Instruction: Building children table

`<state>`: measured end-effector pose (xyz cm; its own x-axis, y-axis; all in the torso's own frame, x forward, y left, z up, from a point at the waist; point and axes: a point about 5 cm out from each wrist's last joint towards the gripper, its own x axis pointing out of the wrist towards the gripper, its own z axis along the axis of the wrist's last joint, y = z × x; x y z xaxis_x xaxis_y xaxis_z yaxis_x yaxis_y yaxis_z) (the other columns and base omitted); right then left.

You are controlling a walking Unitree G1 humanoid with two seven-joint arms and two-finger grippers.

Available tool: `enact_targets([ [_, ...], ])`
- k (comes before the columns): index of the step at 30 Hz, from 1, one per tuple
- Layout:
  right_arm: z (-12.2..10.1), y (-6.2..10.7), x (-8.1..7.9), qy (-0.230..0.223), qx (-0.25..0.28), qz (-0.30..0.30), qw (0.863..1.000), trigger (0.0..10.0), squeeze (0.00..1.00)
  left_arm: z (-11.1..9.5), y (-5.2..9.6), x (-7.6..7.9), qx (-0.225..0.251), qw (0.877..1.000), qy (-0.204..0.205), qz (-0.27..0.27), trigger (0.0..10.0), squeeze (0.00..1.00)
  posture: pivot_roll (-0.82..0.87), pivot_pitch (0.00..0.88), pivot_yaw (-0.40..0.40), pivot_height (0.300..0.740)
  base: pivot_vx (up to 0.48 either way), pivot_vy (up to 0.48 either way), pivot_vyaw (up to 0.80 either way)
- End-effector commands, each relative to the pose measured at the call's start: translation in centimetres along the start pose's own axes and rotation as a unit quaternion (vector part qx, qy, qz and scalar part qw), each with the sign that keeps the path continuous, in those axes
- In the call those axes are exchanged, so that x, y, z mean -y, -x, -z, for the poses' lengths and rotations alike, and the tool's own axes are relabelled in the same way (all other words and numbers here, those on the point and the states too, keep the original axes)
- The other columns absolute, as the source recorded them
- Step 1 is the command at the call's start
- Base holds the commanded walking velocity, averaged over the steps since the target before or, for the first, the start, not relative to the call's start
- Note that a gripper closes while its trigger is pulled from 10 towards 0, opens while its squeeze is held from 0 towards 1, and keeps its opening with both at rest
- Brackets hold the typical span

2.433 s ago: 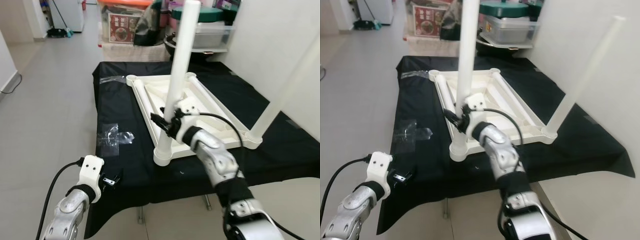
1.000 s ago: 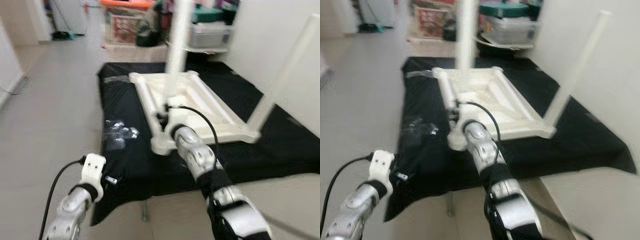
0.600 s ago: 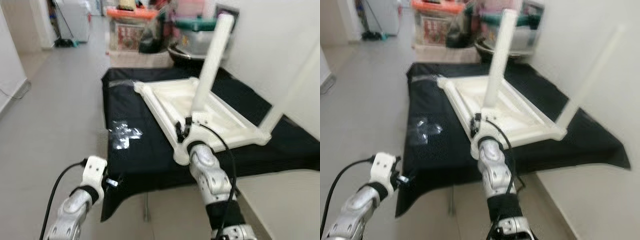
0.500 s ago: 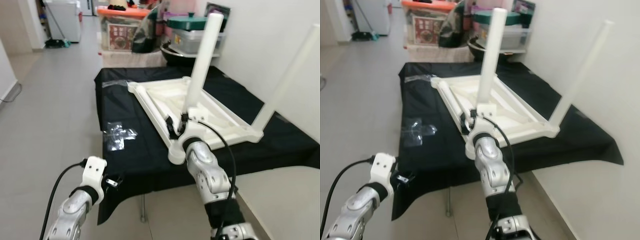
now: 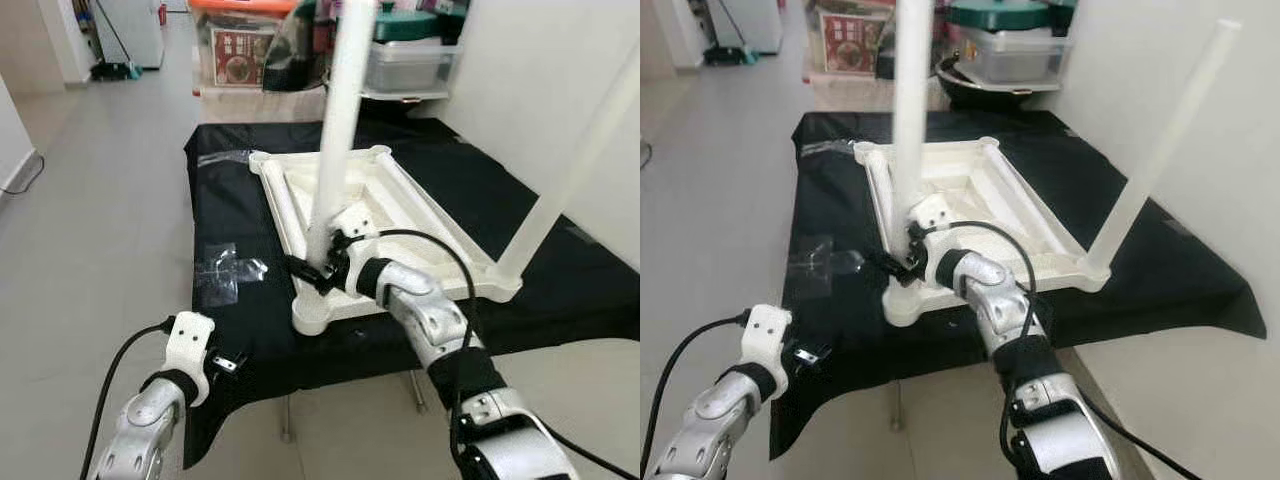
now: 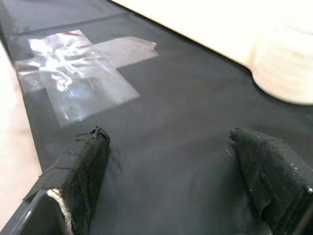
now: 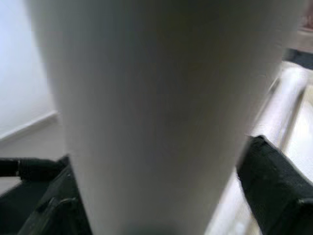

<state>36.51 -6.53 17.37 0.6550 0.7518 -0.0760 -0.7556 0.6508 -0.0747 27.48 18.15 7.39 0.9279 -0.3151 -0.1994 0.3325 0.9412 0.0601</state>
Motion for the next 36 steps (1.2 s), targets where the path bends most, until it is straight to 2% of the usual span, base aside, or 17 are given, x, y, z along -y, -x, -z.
enact_targets([
  [1, 0.5, -0.6, 0.1, 0.004, -0.014, 0.021, 1.000, 1.8, 0.00, 0.8, 0.2, 0.1, -0.019, 1.000, 0.005, 0.002, 10.0, 0.00, 0.10, 0.000, -0.133, 0.740, 0.000, 0.000, 0.00],
  [3, 0.5, -0.6, 0.1, 0.004, -0.014, 0.021, 1.000, 1.8, 0.00, 0.8, 0.2, 0.1, -0.019, 1.000, 0.005, 0.002, 10.0, 0.00, 0.10, 0.000, -0.133, 0.740, 0.000, 0.000, 0.00],
  [4, 0.5, -0.5, 0.7, -0.004, -0.013, 0.047, 0.999, 0.0, 0.00, 0.8, 0.3, 0.0, -0.019, 1.000, 0.005, 0.000, 10.0, 0.00, 0.10, 0.000, -0.134, 0.740, 0.000, 0.000, 0.00],
  [9, 1.1, 1.4, 5.0, -0.054, -0.039, 0.277, 0.959, 0.0, 0.00, 0.9, 0.5, -0.2, -0.020, 1.000, 0.005, -0.003, 10.0, 0.00, 0.10, 0.000, -0.135, 0.740, 0.000, 0.000, 0.00],
  [10, 1.7, 2.8, 6.3, -0.080, -0.039, 0.380, 0.921, 0.0, 0.00, 1.0, 0.5, -0.1, -0.021, 1.000, 0.006, -0.003, 10.0, 0.00, 0.09, 0.000, -0.132, 0.740, 0.000, 0.000, 0.00],
  [11, 1.7, 2.8, 6.3, -0.080, -0.039, 0.380, 0.921, 0.0, 0.00, 1.0, 0.5, -0.1, -0.021, 1.000, 0.006, -0.003, 10.0, 0.00, 0.09, 0.000, -0.132, 0.740, 0.000, 0.000, 0.00],
  [13, 3.0, 5.8, 6.0, -0.105, -0.032, 0.550, 0.828, 0.0, 0.00, 1.1, 0.5, 0.3, -0.022, 1.000, 0.008, 0.000, 10.0, 0.00, 0.08, 0.000, -0.122, 0.740, 0.000, 0.000, 0.00],
  [15, 3.1, 6.1, 5.4, -0.106, -0.029, 0.559, 0.822, 0.0, 0.00, 1.1, 0.5, 0.4, -0.022, 1.000, 0.009, 0.001, 10.0, 0.00, 0.08, 0.000, -0.122, 0.740, 0.000, 0.000, 0.00],
  [16, 2.7, 4.8, 3.4, -0.117, -0.020, 0.516, 0.849, 10.0, 0.00, 1.1, 0.4, 0.4, -0.022, 1.000, 0.009, 0.003, 10.0, 0.00, 0.08, 0.000, -0.122, 0.740, 0.000, 0.000, 0.00],
  [17, 2.7, 4.8, 3.4, -0.117, -0.020, 0.516, 0.849, 10.0, 0.00, 1.1, 0.4, 0.4, -0.022, 1.000, 0.009, 0.003, 10.0, 0.00, 0.08, 0.000, -0.122, 0.740, 0.000, 0.000, 0.00],
  [18, 1.3, 2.6, 0.2, -0.132, 0.016, 0.416, 0.900, 10.0, 0.00, 1.0, 0.3, 0.3, -0.022, 1.000, 0.008, 0.005, 10.0, 0.00, 0.08, 0.000, -0.122, 0.740, 0.000, 0.000, 0.00],
  [22, -0.7, 1.4, -1.8, -0.124, 0.074, 0.338, 0.930, 10.0, 0.00, 1.0, 0.3, 0.2, -0.023, 1.000, 0.007, 0.006, 10.0, 0.00, 0.07, 0.000, -0.109, 0.740, 0.000, 0.000, 0.00],
  [23, -1.7, 1.2, -1.7, -0.119, 0.100, 0.315, 0.936, 10.0, 1.00, 1.0, 0.3, 0.1, -0.023, 1.000, 0.006, 0.006, 10.0, 0.00, 0.07, 0.000, -0.112, 0.740, 0.000, 0.000, 0.00],
  [26, -3.1, 1.0, -0.9, -0.107, 0.109, 0.286, 0.946, 10.0, 1.00, 0.9, 0.2, 0.0, -0.022, 1.000, 0.005, 0.004, 10.0, 0.00, 0.07, 0.000, -0.120, 0.740, 0.000, 0.000, 0.00],
  [27, -4.2, 0.9, -0.4, -0.089, 0.109, 0.245, 0.959, 10.0, 0.00, 0.9, 0.2, 0.0, -0.021, 1.000, 0.006, 0.002, 10.0, 0.00, 0.07, 0.000, -0.122, 0.740, 0.000, 0.000, 0.00],
  [31, -6.6, 1.8, -0.5, -0.002, 0.113, 0.072, 0.991, 10.0, 0.00, 1.1, 0.4, 0.2, -0.021, 1.000, 0.010, -0.001, 10.0, 0.00, 0.08, 0.000, -0.134, 0.740, 0.000, 0.000, 0.00],
  [36, -5.7, 2.1, -0.6, 0.066, 0.084, -0.010, 0.994, 10.0, 0.00, 1.2, 0.4, 0.3, -0.021, 1.000, 0.012, -0.002, 10.0, 0.00, 0.09, 0.000, -0.140, 0.740, 0.000, 0.000, 0.00],
])
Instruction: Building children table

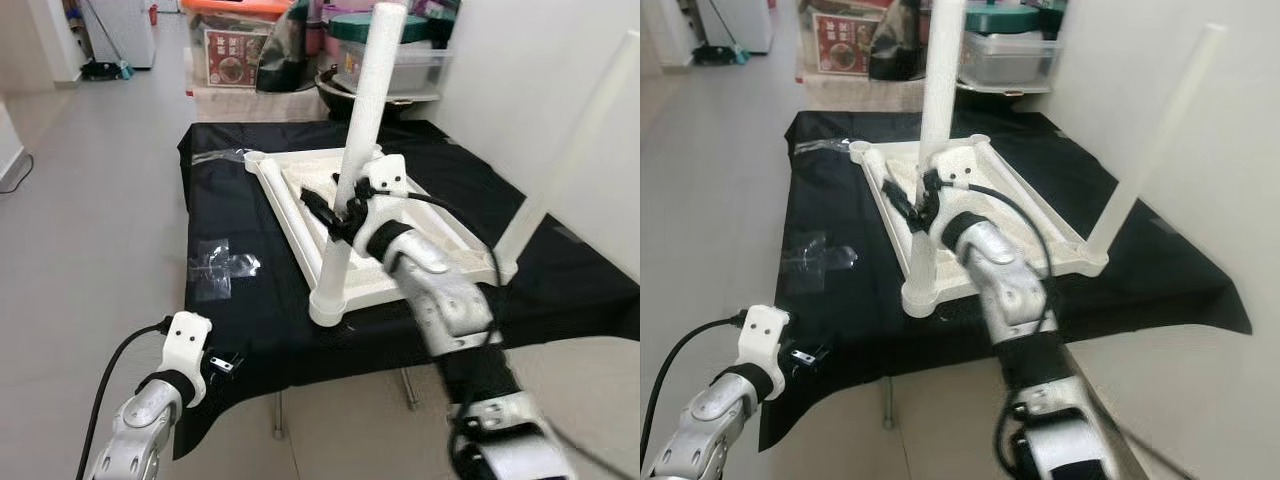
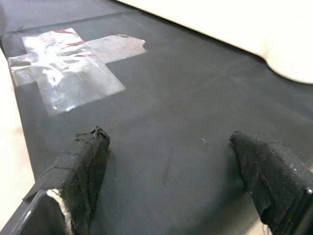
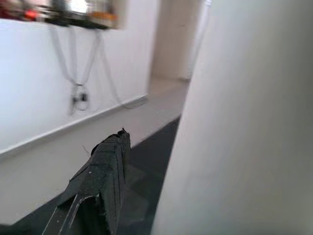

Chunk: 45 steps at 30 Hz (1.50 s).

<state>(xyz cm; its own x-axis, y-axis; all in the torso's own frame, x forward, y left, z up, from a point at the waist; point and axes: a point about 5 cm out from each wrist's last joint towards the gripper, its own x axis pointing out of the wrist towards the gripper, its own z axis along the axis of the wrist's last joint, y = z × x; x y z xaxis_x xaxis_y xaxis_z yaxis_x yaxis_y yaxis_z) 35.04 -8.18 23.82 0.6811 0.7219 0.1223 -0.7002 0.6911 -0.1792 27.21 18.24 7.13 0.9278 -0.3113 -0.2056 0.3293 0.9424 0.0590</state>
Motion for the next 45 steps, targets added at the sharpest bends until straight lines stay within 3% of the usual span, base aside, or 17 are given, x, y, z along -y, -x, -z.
enact_targets([
  [1, 0.9, -0.5, -1.2, 0.012, -0.016, -0.057, 0.998, 10.0, 0.00, 0.9, 0.1, 0.3, -0.018, 1.000, 0.011, 0.000, 10.0, 0.00, 0.09, 0.000, -0.140, 0.740, 0.000, 0.000, 0.00],
  [7, 3.4, -1.2, -2.0, 0.004, -0.056, -0.095, 0.994, 10.0, 0.00, 0.7, 0.1, 0.2, -0.015, 1.000, 0.010, -0.003, 10.0, 0.00, 0.10, 0.000, -0.147, 0.740, 0.000, 0.000, 0.00],
  [8, 4.3, -1.7, -2.0, 0.001, -0.077, -0.082, 0.994, 0.0, 0.00, 0.7, 0.2, 0.1, -0.015, 1.000, 0.009, -0.004, 10.0, 0.00, 0.11, 0.000, -0.149, 0.740, 0.000, 0.000, 0.00],
  [15, 6.5, -2.2, 0.7, -0.039, -0.149, 0.123, 0.980, 0.0, 0.00, 0.7, 0.4, -0.2, -0.016, 1.000, 0.008, -0.007, 10.0, 0.00, 0.11, 0.000, -0.149, 0.740, 0.000, 0.000, 0.00],
  [17, 9.0, 0.4, 3.3, -0.114, -0.206, 0.356, 0.904, 0.0, 0.00, 0.8, 0.4, 0.0, -0.017, 1.000, 0.008, -0.006, 10.0, 0.00, 0.10, 0.000, -0.147, 0.740, 0.000, 0.000, 0.00],
  [18, 9.0, 0.4, 3.3, -0.114, -0.206, 0.356, 0.904, 0.0, 0.00, 0.8, 0.4, 0.0, -0.017, 1.000, 0.008, -0.006, 10.0, 0.00, 0.10, 0.000, -0.147, 0.740, 0.000, 0.000, 0.00],
  [19, 8.8, 0.6, 1.2, -0.144, -0.185, 0.395, 0.888, 8.8, 0.00, 0.8, 0.4, 0.1, -0.017, 1.000, 0.010, -0.005, 10.0, 0.00, 0.09, 0.000, -0.137, 0.740, 0.000, 0.000, 0.00],
  [22, 7.0, -0.9, -2.1, -0.148, -0.138, 0.318, 0.926, 10.0, 0.00, 0.9, 0.4, 0.1, -0.020, 1.000, 0.008, -0.001, 10.0, 0.00, 0.08, 0.000, -0.129, 0.740, 0.000, 0.000, 0.00],
  [24, 7.0, -0.9, -2.1, -0.148, -0.138, 0.318, 0.926, 10.0, 0.00, 0.9, 0.4, 0.1, -0.020, 1.000, 0.008, -0.001, 10.0, 0.00, 0.08, 0.000, -0.129, 0.740, 0.000, 0.000, 0.00],
  [25, 6.2, -1.5, -3.6, -0.147, -0.120, 0.273, 0.943, 10.0, 1.00, 1.0, 0.3, 0.2, -0.021, 1.000, 0.007, 0.002, 10.0, 0.00, 0.08, 0.000, -0.129, 0.740, 0.000, 0.000, 0.00],
  [29, 4.3, -2.4, -4.9, -0.135, -0.066, 0.199, 0.968, 10.0, 1.00, 0.8, 0.0, 0.1, -0.019, 1.000, 0.006, 0.004, 10.0, 0.00, 0.08, 0.000, -0.129, 0.740, 0.000, 0.000, 0.00],
  [30, 2.7, -3.1, -4.1, -0.118, -0.037, 0.140, 0.982, 10.0, 0.00, 0.5, -0.3, 0.0, -0.015, 1.000, 0.006, 0.003, 10.0, 0.00, 0.08, 0.000, -0.129, 0.740, 0.000, 0.000, 0.00],
  [37, 1.3, -2.1, -3.1, -0.037, -0.006, -0.078, 0.996, 10.0, 0.00, 0.6, -0.1, 0.1, -0.014, 1.000, 0.006, 0.002, 10.0, 0.00, 0.09, 0.000, -0.139, 0.740, 0.000, 0.000, 0.00],
  [42, 4.0, -2.0, -2.1, -0.055, -0.074, -0.108, 0.990, 9.9, 0.00, 0.6, -0.1, 0.1, -0.013, 1.000, 0.008, -0.001, 10.0, 0.00, 0.10, 0.000, -0.149, 0.740, 0.000, 0.000, 0.00],
  [43, 4.4, -2.2, -2.1, -0.058, -0.083, -0.107, 0.989, 4.8, 0.00, 0.6, -0.1, 0.1, -0.013, 1.000, 0.008, -0.001, 10.0, 0.00, 0.10, 0.000, -0.149, 0.740, 0.000, 0.000, 0.00],
  [44, 4.6, -2.4, -2.2, -0.062, -0.085, -0.100, 0.989, 2.4, 0.00, 0.6, -0.1, 0.1, -0.012, 1.000, 0.008, -0.001, 10.0, 0.00, 0.10, 0.000, -0.151, 0.740, 0.000, 0.000, 0.00],
  [45, 4.6, -2.4, -2.2, -0.062, -0.085, -0.100, 0.989, 2.4, 0.00, 0.6, -0.1, 0.1, -0.012, 1.000, 0.008, -0.001, 10.0, 0.00, 0.10, 0.000, -0.151, 0.740, 0.000, 0.000, 0.00],
])
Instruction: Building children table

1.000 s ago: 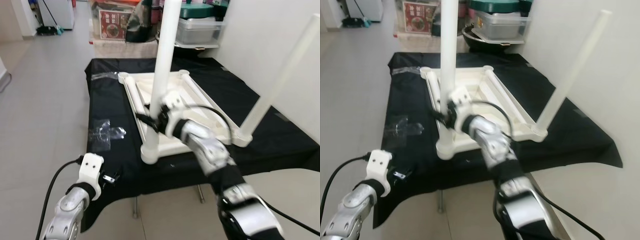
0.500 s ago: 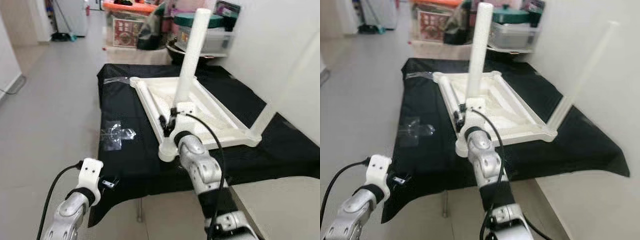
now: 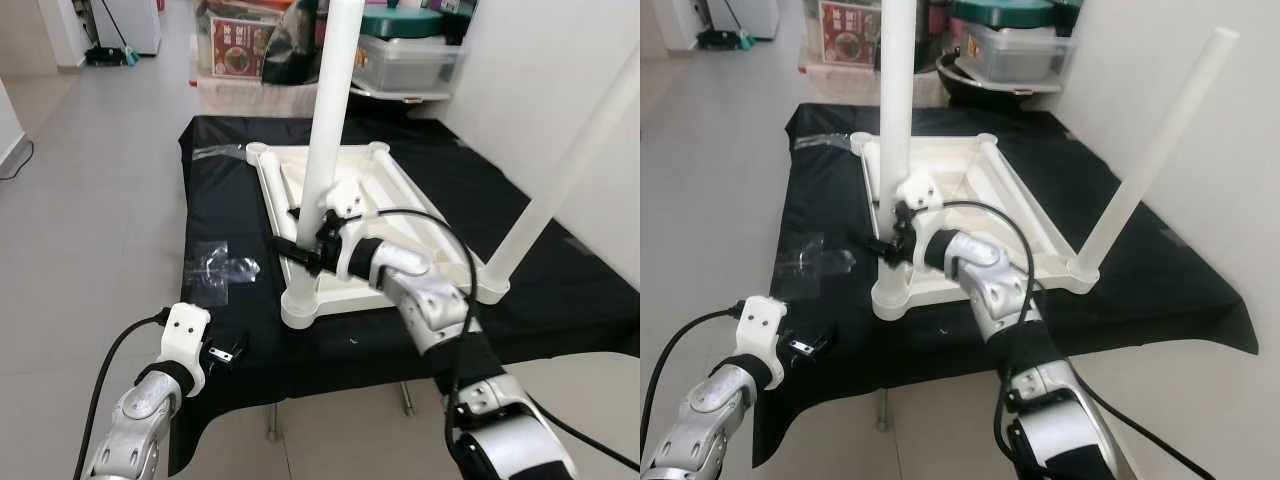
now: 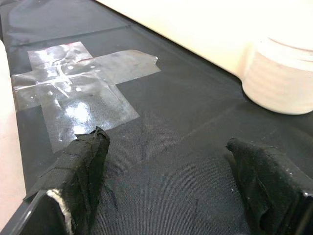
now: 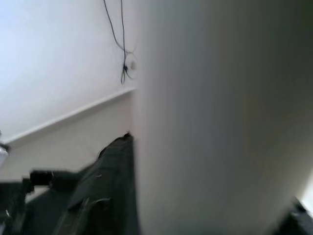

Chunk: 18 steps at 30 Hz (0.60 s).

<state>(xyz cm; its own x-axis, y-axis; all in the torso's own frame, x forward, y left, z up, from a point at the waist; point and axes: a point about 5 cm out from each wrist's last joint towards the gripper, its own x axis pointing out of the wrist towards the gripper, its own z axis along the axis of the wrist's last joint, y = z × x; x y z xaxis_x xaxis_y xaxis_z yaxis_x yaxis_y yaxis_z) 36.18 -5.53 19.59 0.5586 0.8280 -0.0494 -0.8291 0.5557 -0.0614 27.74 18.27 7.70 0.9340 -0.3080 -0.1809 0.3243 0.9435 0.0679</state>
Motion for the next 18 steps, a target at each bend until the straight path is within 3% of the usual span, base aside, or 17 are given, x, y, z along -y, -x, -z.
enact_targets([
  [1, 0.6, -0.7, 0.0, -0.006, -0.016, 0.020, 1.000, 0.0, 0.00, 1.2, 0.3, 0.4, -0.025, 1.000, 0.012, 0.002, 10.0, 0.00, 0.10, 0.000, -0.151, 0.740, 0.000, 0.000, 0.00],
  [3, 1.2, -1.0, 1.7, -0.018, -0.040, 0.151, 0.988, 0.0, 0.00, 1.2, 0.4, 0.4, -0.025, 1.000, 0.012, 0.001, 10.0, 0.00, 0.11, 0.000, -0.149, 0.740, 0.000, 0.000, 0.00],
  [4, 1.9, -0.4, 3.2, -0.044, -0.063, 0.258, 0.963, 0.0, 0.00, 1.3, 0.5, 0.3, -0.025, 1.000, 0.011, 0.001, 10.0, 0.00, 0.10, 0.000, -0.148, 0.740, 0.000, 0.000, 0.00],
  [6, 1.9, -0.4, 3.2, -0.044, -0.063, 0.258, 0.963, 0.0, 0.00, 1.3, 0.5, 0.3, -0.025, 1.000, 0.011, 0.001, 10.0, 0.00, 0.10, 0.000, -0.148, 0.740, 0.000, 0.000, 0.00],
  [7, 3.0, 1.0, 4.6, -0.077, -0.077, 0.365, 0.925, 0.0, 0.00, 1.3, 0.6, 0.3, -0.026, 1.000, 0.011, 0.001, 10.0, 0.00, 0.10, 0.000, -0.149, 0.740, 0.000, 0.000, 0.00],
  [8, 3.0, 1.0, 4.6, -0.077, -0.077, 0.365, 0.925, 0.0, 0.00, 1.3, 0.6, 0.3, -0.026, 1.000, 0.011, 0.001, 10.0, 0.00, 0.10, 0.000, -0.149, 0.740, 0.000, 0.000, 0.00],
  [9, 3.9, 2.3, 5.1, -0.102, -0.082, 0.446, 0.885, 0.0, 0.00, 1.3, 0.7, 0.3, -0.027, 1.000, 0.011, 0.001, 10.0, 0.00, 0.10, 0.000, -0.141, 0.740, 0.000, 0.000, 0.00],
  [10, 3.9, 2.3, 5.1, -0.102, -0.082, 0.446, 0.885, 0.0, 0.00, 1.3, 0.7, 0.3, -0.027, 1.000, 0.011, 0.001, 10.0, 0.00, 0.10, 0.000, -0.141, 0.740, 0.000, 0.000, 0.00],
  [11, 4.6, 3.0, 4.7, -0.123, -0.085, 0.485, 0.862, 0.0, 0.00, 1.4, 0.8, 0.2, -0.028, 1.000, 0.011, 0.002, 10.0, 0.00, 0.09, 0.000, -0.137, 0.740, 0.000, 0.000, 0.00],
  [12, 4.3, 2.1, 2.5, -0.122, -0.066, 0.447, 0.884, 10.0, 0.00, 1.5, 0.8, 0.3, -0.030, 0.999, 0.010, 0.004, 10.0, 0.00, 0.08, 0.000, -0.132, 0.740, 0.000, 0.000, 0.00],
  [14, 3.0, 0.3, -1.0, -0.121, -0.025, 0.352, 0.928, 10.0, 0.00, 1.6, 0.7, 0.4, -0.033, 0.999, 0.009, 0.008, 10.0, 0.00, 0.08, 0.000, -0.129, 0.740, 0.000, 0.000, 0.00],
  [15, 3.0, 0.3, -1.0, -0.121, -0.025, 0.352, 0.928, 10.0, 0.00, 1.6, 0.7, 0.4, -0.033, 0.999, 0.009, 0.008, 10.0, 0.00, 0.08, 0.000, -0.129, 0.740, 0.000, 0.000, 0.00],
  [16, 2.4, -0.2, -2.1, -0.121, -0.009, 0.316, 0.941, 10.0, 0.00, 1.6, 0.6, 0.5, -0.033, 0.999, 0.010, 0.009, 10.0, 0.00, 0.08, 0.000, -0.129, 0.740, 0.000, 0.000, 0.00],
  [17, 1.3, -0.6, -2.6, -0.110, 0.019, 0.277, 0.954, 10.0, 1.00, 1.5, 0.5, 0.6, -0.032, 0.999, 0.010, 0.010, 10.0, 0.00, 0.08, 0.000, -0.127, 0.740, 0.000, 0.000, 0.00],
  [18, 0.5, -0.7, -2.9, -0.100, 0.038, 0.250, 0.962, 10.0, 1.00, 1.5, 0.5, 0.6, -0.031, 0.999, 0.010, 0.011, 10.0, 0.00, 0.08, 0.000, -0.127, 0.740, 0.000, 0.000, 0.00],
])
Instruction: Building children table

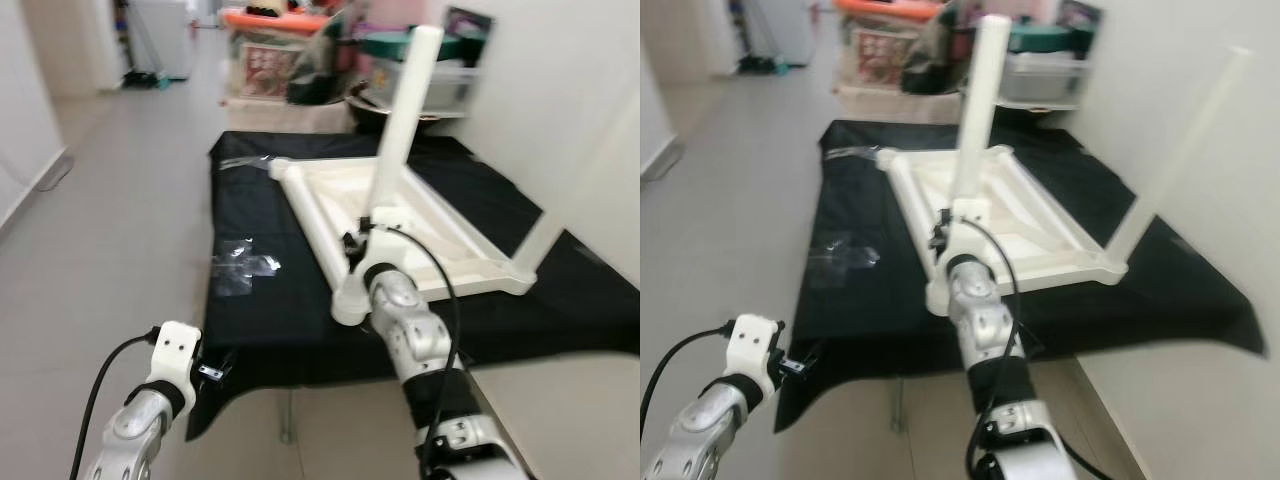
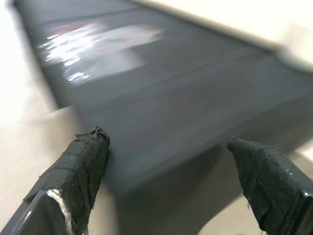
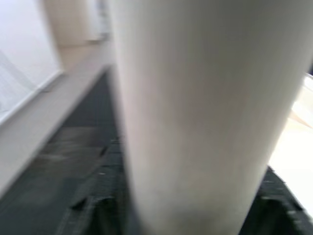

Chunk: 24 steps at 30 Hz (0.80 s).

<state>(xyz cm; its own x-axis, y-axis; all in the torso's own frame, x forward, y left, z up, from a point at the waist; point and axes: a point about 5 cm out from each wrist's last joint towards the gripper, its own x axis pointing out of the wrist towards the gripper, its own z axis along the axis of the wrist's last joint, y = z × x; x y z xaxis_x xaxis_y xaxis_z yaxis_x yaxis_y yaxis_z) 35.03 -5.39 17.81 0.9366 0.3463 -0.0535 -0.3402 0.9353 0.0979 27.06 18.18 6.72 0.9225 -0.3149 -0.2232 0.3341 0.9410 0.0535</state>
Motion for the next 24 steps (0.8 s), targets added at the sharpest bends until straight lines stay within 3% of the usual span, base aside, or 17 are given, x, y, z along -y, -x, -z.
enact_targets([
  [1, -1.5, -0.2, -2.3, -0.010, 0.031, -0.083, 0.996, 10.0, 1.00, 0.4, -0.1, 0.3, -0.010, 1.000, 0.004, 0.004, 10.0, 0.00, 0.08, 0.000, -0.128, 0.740, 0.000, 0.000, 0.00],
  [2, -1.5, -0.2, -2.3, -0.010, 0.031, -0.083, 0.996, 10.0, 1.00, 0.4, -0.1, 0.3, -0.010, 1.000, 0.004, 0.004, 10.0, 0.00, 0.08, 0.000, -0.128, 0.740, 0.000, 0.000, 0.00],
  [3, -2.7, -0.9, -1.9, -0.003, 0.038, -0.104, 0.994, 10.0, 0.00, 0.3, -0.1, 0.2, -0.009, 1.000, 0.004, 0.004, 10.0, 0.00, 0.08, 0.000, -0.128, 0.740, 0.000, 0.000, 0.00],
  [5, -3.5, -1.2, -1.7, -0.003, 0.046, -0.111, 0.993, 10.0, 0.00, 0.3, 0.0, 0.1, -0.009, 1.000, 0.004, 0.003, 10.0, 0.00, 0.08, 0.000, -0.128, 0.740, 0.000, 0.000, 0.00],
  [7, -5.0, -0.8, -1.2, 0.014, 0.065, -0.232, 0.970, 10.0, 0.00, 0.4, 0.1, -0.1, -0.010, 1.000, 0.004, 0.000, 10.0, 0.00, 0.09, 0.000, -0.135, 0.740, 0.000, 0.000, 0.00],
  [8, -4.8, -0.5, -0.9, 0.031, 0.059, -0.276, 0.959, 10.0, 0.00, 0.4, 0.1, -0.1, -0.010, 1.000, 0.004, -0.001, 10.0, 0.00, 0.09, 0.000, -0.140, 0.740, 0.000, 0.000, 0.00],
  [10, -3.7, -0.1, -0.2, 0.056, 0.040, -0.318, 0.946, 10.0, 0.00, 0.5, 0.1, -0.1, -0.010, 1.000, 0.005, -0.002, 10.0, 0.00, 0.09, 0.000, -0.140, 0.740, 0.000, 0.000, 0.00],
  [15, -1.2, -1.1, 1.5, 0.094, -0.020, -0.281, 0.955, 10.0, 0.00, 0.5, 0.1, 0.2, -0.010, 1.000, 0.006, -0.002, 10.0, 0.00, 0.10, 0.000, -0.145, 0.740, 0.000, 0.000, 0.00],
  [16, -0.4, -1.4, 1.5, 0.094, -0.034, -0.273, 0.957, 3.9, 0.00, 0.5, 0.1, 0.2, -0.009, 1.000, 0.007, -0.003, 10.0, 0.00, 0.10, 0.000, -0.152, 0.740, 0.000, 0.000, 0.00],
  [17, 0.0, -1.6, 1.5, 0.096, -0.042, -0.265, 0.959, 3.9, 0.00, 0.5, 0.1, 0.2, -0.008, 1.000, 0.007, -0.003, 10.0, 0.00, 0.10, 0.000, -0.152, 0.740, 0.000, 0.000, 0.00],
  [18, 0.6, -1.9, 1.8, 0.097, -0.051, -0.230, 0.967, 0.0, 0.00, 0.4, 0.2, 0.1, -0.008, 1.000, 0.007, -0.004, 10.0, 0.00, 0.10, 0.000, -0.149, 0.740, 0.000, 0.000, 0.00],
  [19, 1.0, -2.2, 2.2, 0.095, -0.062, -0.187, 0.976, 0.0, 0.00, 0.5, 0.3, 0.1, -0.009, 1.000, 0.007, -0.005, 10.0, 0.00, 0.10, 0.000, -0.149, 0.740, 0.000, 0.000, 0.00],
  [20, 1.0, -2.2, 2.2, 0.095, -0.062, -0.187, 0.976, 0.0, 0.00, 0.5, 0.3, 0.1, -0.009, 1.000, 0.007, -0.005, 10.0, 0.00, 0.10, 0.000, -0.149, 0.740, 0.000, 0.000, 0.00],
  [21, 1.4, -2.6, 3.7, 0.082, -0.079, -0.079, 0.990, 0.0, 0.00, 0.5, 0.3, 0.0, -0.009, 1.000, 0.006, -0.005, 10.0, 0.00, 0.10, 0.000, -0.146, 0.740, 0.000, 0.000, 0.00],
  [22, 1.4, -2.6, 3.7, 0.082, -0.079, -0.079, 0.990, 0.0, 0.00, 0.5, 0.3, 0.0, -0.009, 1.000, 0.006, -0.005, 10.0, 0.00, 0.10, 0.000, -0.146, 0.740, 0.000, 0.000, 0.00],
  [23, 1.7, -2.7, 4.8, 0.074, -0.093, -0.005, 0.993, 0.0, 0.00, 0.5, 0.4, 0.0, -0.009, 1.000, 0.006, -0.005, 10.0, 0.00, 0.10, 0.000, -0.146, 0.740, 0.000, 0.000, 0.00],
  [24, 1.7, -2.7, 4.8, 0.074, -0.093, -0.005, 0.993, 0.0, 0.00, 0.5, 0.4, 0.0, -0.009, 1.000, 0.006, -0.005, 10.0, 0.00, 0.10, 0.000, -0.146, 0.740, 0.000, 0.000, 0.00],
])
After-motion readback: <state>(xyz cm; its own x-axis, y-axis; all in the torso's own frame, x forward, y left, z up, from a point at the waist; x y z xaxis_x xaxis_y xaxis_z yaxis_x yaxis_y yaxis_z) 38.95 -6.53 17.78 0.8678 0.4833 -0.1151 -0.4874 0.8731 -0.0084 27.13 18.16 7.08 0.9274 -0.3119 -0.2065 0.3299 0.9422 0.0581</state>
